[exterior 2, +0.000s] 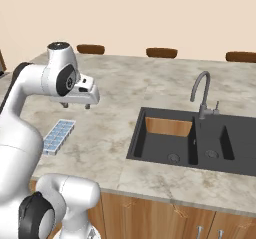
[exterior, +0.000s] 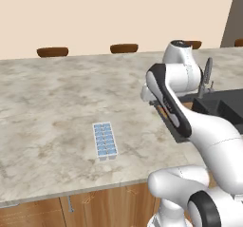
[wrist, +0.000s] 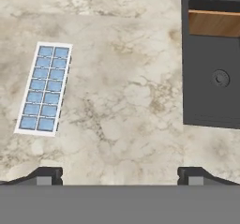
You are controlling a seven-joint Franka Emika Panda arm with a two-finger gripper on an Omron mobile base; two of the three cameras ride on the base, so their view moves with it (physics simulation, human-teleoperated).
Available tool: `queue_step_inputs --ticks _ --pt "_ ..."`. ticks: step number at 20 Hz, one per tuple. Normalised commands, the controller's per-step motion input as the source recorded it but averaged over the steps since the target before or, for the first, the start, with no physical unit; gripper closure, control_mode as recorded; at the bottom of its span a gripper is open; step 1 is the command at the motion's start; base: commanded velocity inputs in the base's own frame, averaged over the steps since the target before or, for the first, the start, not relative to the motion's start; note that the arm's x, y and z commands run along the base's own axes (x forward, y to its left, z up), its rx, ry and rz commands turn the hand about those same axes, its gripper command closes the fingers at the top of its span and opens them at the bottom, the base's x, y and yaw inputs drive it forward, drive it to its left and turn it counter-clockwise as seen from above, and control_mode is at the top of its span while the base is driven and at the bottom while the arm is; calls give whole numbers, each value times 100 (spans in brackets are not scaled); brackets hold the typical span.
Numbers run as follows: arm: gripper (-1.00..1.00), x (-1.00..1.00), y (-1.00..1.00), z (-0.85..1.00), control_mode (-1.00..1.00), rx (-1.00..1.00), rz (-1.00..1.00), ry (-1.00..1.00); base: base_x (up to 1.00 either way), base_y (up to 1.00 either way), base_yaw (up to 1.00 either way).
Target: The ice cube tray has been filled with water. Take the tray and place it in the freezer to make ice. Close the freezer door after placing the tray.
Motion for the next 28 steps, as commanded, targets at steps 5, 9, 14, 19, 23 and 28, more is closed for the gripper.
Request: queue_step_inputs --ticks 5,9,14,19,23,28 --pt "-100 -4 52 -13 -100 -15 13 3 0 0 0" --pt "-100 -17 44 -36 -100 -29 12 13 0 0 0" --pt "-100 -29 12 -31 -100 -18 3 3 0 0 0" --pt "-100 -27 0 -22 -100 -7 2 0 0 0 0" --pt "-100 -28 8 -17 -100 0 21 0 0 0 0" --pt "-100 0 40 -28 -100 -1 25 0 0 0 0"
